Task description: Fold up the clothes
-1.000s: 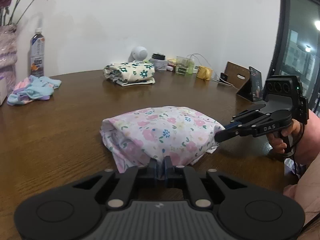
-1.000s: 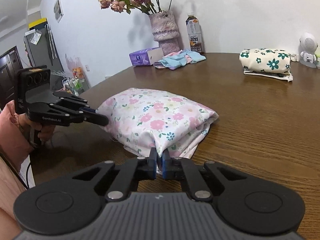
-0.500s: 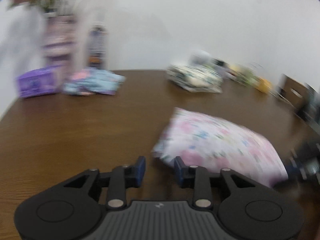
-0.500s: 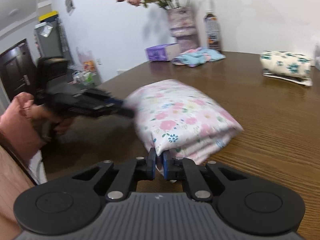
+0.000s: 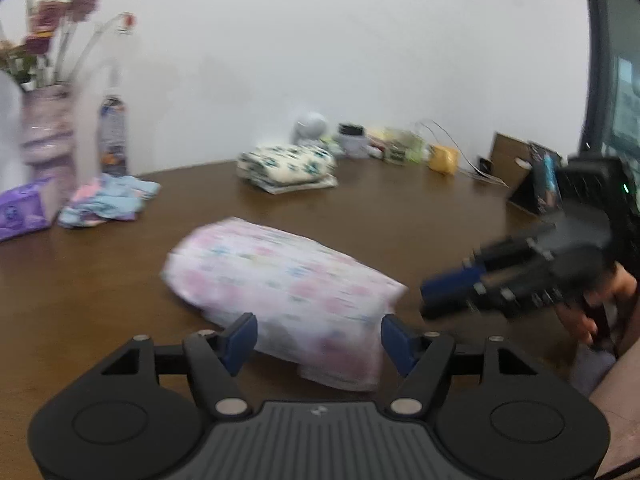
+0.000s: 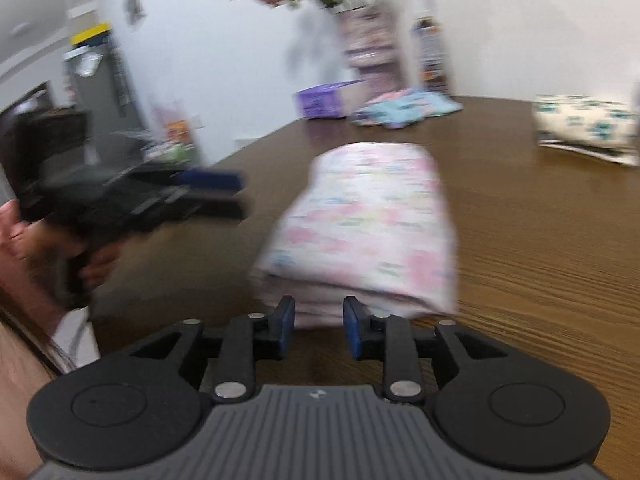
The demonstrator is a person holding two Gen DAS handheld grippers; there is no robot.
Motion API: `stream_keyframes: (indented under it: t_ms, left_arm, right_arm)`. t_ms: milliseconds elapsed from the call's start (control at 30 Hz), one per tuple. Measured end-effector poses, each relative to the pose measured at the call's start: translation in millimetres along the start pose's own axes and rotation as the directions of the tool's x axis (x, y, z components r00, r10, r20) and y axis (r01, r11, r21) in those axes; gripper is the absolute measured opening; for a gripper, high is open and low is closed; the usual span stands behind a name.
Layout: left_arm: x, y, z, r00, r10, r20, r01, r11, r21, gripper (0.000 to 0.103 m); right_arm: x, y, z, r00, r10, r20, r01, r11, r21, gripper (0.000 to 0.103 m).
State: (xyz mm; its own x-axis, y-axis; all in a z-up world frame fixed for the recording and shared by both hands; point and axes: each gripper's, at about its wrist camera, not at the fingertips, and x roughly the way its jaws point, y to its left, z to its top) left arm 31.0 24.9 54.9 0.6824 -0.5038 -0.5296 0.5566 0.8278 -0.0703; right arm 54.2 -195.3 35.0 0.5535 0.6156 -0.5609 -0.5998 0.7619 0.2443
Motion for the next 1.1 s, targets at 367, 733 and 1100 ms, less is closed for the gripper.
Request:
stream_keyframes:
  t_ms: [367,733,1100]
  left_arm:
    - [32.4,-36.4,-4.6,0.97,0.233,-0.064,-0.228,0.97,0.079,0.047]
    - [21.9,-18.0,-16.9,0.939,0.34,-0.055,-0.337,0.94,0.052,0.011]
    - [8.9,-28.7,-21.6,0.944,0.327,-0.034,-0.326,0.944,0.044,0.011]
  right_arm:
    - [13.3,-12.1,2.3,0.977,-0.212,0.0,0.211,0.977,-0.011,0.037]
    - [24.6,-0.5,3.5,0.981,-0.193,0.023,0.186,0.968,0.167,0.006]
    - [20.6,18.4,-1.5,0.978,-0.204,0.048,0.193,0.965,0.179,0.016]
